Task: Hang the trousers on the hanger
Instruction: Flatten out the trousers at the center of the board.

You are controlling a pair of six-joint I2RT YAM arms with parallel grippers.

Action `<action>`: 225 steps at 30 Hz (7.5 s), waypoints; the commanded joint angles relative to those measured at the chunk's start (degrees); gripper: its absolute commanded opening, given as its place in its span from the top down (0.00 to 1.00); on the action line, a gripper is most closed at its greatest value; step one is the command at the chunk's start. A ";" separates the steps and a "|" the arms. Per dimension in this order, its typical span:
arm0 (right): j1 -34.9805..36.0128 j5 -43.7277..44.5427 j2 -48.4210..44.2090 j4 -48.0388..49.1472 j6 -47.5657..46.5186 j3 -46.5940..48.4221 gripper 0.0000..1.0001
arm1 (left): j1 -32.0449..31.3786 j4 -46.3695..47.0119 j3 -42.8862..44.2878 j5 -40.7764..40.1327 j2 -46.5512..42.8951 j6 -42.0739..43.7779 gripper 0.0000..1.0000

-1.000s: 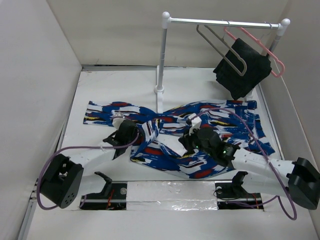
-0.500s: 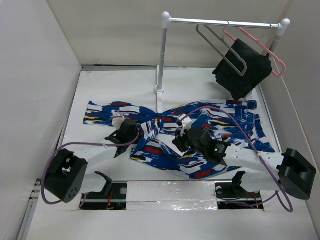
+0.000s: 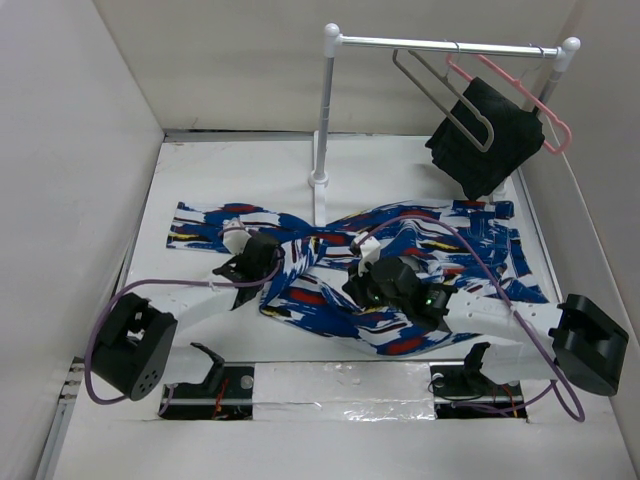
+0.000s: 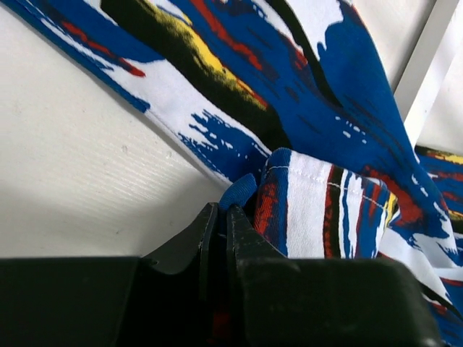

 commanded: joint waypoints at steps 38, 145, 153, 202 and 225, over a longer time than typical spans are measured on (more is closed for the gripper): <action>2.47 1.44 -1.70 2.52 0.58 -1.46 1.00 | 5.13 -1.59 12.03 -0.28 3.82 17.36 0.77; -7.99 -21.41 85.21 -18.77 5.22 108.13 0.91 | 4.70 -31.03 21.10 -14.77 -59.08 23.34 1.00; -9.57 -27.47 87.95 -6.72 15.61 114.30 0.41 | 6.72 -30.86 20.92 -13.80 -58.38 23.96 1.00; -68.46 -30.28 12.95 6.37 10.68 0.29 0.98 | 7.25 -27.34 24.44 -12.22 -59.52 31.52 1.00; -68.98 0.46 -45.87 -25.94 16.48 -11.57 0.70 | 7.25 -25.85 22.07 -7.91 -61.28 31.96 1.00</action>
